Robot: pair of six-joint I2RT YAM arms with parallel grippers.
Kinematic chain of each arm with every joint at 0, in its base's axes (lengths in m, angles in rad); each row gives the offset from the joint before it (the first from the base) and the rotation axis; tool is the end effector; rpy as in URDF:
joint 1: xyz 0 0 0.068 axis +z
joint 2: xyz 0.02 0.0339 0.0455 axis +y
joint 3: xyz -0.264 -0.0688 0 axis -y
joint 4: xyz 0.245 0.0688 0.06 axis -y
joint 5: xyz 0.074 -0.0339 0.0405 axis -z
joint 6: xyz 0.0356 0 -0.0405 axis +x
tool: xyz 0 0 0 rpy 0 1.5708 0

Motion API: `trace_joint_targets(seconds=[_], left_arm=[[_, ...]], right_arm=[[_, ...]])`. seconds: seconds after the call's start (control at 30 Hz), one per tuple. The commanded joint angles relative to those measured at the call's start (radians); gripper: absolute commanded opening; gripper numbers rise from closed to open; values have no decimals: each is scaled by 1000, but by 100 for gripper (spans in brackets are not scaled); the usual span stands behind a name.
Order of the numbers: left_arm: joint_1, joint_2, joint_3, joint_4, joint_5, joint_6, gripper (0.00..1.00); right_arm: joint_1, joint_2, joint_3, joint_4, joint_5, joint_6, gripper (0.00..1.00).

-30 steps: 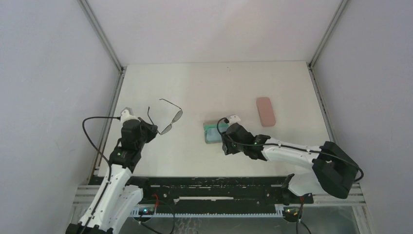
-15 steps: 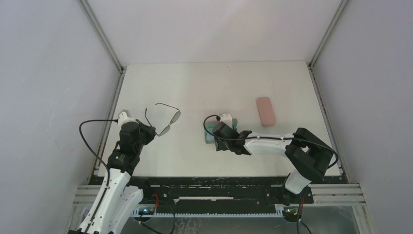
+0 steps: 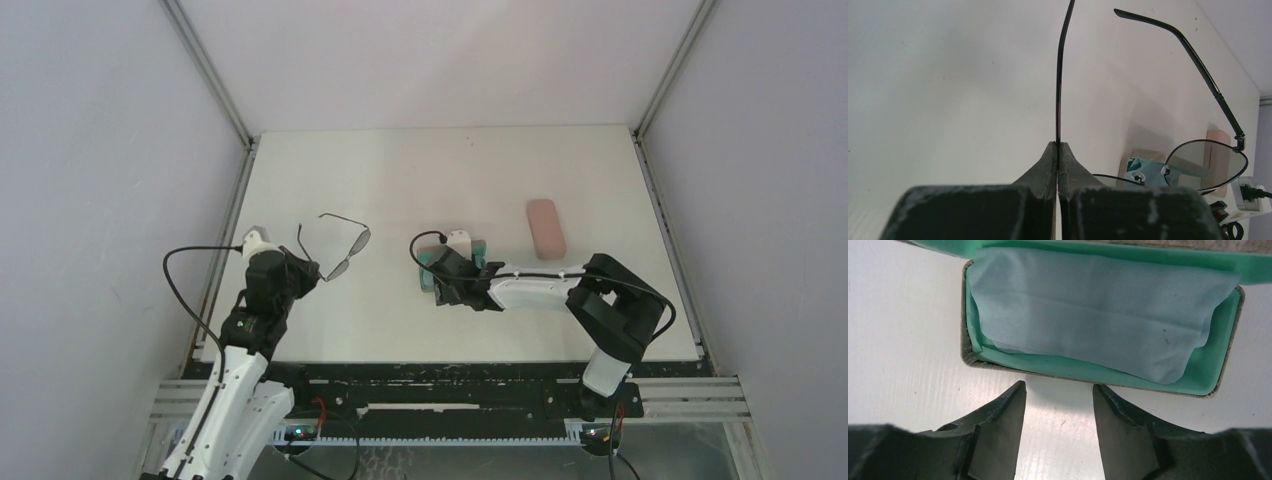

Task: Organize the sunglasses
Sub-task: Adjust the sunglasses case at the center of the board.

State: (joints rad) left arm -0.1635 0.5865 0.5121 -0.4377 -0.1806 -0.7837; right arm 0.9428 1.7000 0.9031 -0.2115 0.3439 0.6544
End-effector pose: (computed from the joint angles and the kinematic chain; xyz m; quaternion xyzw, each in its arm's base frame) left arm 0.1431 -0.0171 0.2478 -0.3057 0.8047 -0.1601 0.4831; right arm 0.2009 0.2563 0.1511 -0.0890 0.9436 0.0812 0.3085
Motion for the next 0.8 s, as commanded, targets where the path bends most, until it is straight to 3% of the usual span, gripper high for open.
trace_joint_targets(seconds=[0.0, 0.23, 0.43, 0.77], left_arm=[[-3, -16, 36, -7, -15, 15, 0], [-3, -21, 59, -40, -12, 29, 0], [-34, -41, 67, -76, -3, 56, 0], [-409, -23, 65, -141, -220, -67, 0]], right_arm=[[-24, 15, 40, 16, 35, 19, 52], [-48, -10, 43, 68, 25, -14, 53], [8, -141, 5, 144, -30, -125, 53], [42, -577, -224, 46, 134, -55, 53]])
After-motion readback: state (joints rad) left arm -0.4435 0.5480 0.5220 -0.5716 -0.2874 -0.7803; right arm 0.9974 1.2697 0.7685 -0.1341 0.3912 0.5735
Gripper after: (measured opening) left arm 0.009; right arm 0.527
